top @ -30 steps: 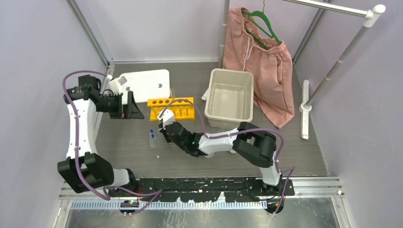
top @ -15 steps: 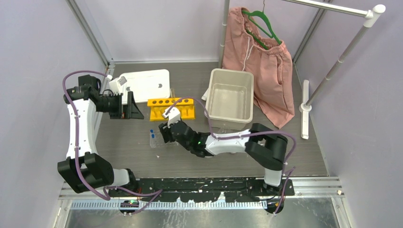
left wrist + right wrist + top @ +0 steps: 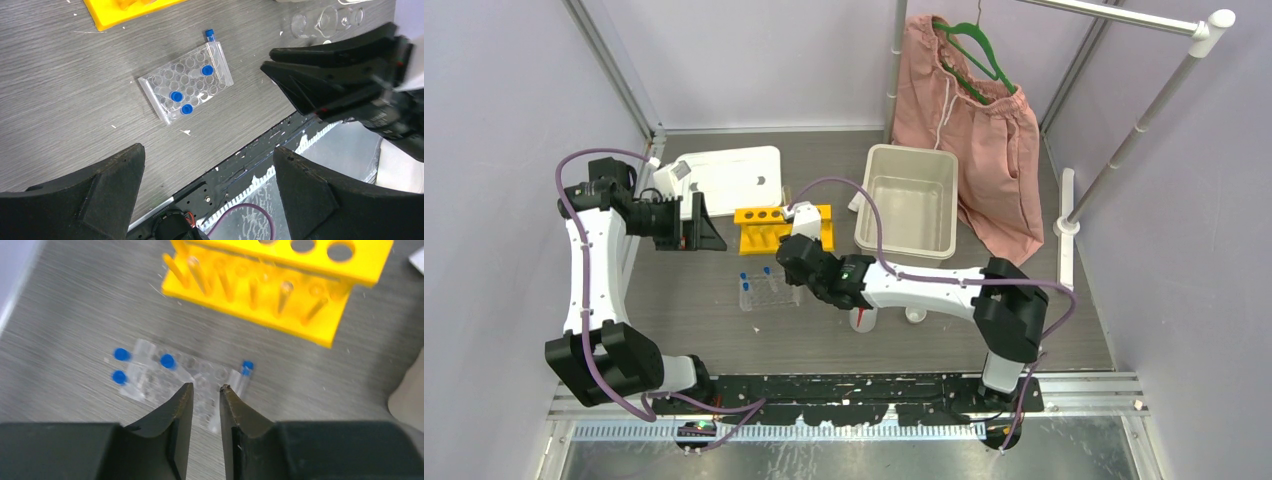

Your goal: Organize the chemistry lab equipment

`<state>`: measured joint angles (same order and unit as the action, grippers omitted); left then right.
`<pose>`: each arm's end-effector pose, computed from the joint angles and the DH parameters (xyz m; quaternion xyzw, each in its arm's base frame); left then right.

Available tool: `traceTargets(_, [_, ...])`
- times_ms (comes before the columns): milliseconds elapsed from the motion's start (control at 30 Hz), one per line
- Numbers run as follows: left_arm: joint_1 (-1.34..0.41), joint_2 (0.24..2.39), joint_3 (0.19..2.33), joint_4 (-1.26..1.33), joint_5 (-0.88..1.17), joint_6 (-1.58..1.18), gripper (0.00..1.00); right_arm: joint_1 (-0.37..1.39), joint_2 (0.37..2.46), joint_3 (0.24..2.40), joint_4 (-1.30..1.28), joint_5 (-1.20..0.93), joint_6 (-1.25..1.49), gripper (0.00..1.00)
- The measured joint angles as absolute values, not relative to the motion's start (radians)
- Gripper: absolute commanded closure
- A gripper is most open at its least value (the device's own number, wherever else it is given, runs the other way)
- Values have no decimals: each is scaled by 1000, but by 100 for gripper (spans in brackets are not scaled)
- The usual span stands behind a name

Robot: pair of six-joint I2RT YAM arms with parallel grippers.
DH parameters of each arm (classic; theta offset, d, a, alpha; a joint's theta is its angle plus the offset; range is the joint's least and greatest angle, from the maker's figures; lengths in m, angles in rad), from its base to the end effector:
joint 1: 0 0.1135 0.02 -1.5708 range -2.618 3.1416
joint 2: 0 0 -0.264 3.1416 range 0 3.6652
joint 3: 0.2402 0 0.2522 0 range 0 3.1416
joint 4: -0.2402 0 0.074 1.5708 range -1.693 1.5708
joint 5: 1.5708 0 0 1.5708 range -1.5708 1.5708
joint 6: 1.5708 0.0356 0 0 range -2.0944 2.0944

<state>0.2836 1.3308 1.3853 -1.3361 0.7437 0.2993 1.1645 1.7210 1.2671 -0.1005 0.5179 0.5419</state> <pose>0.2248 0.0404 0.3471 0.0596 0.9215 -0.3058 0.2319 0.1724 0.3560 0.2658 -0.1400 0.8421 0.2073 0.4779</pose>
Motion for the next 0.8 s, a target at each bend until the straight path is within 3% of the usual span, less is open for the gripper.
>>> traceTargets(500, [284, 1331, 1397, -1339, 743, 300, 0, 1134, 1917, 1327, -340, 485, 638, 70])
traceTargets(800, [285, 1331, 1397, -1339, 741, 302, 0, 1113, 1970, 1358, -336, 440, 639, 61])
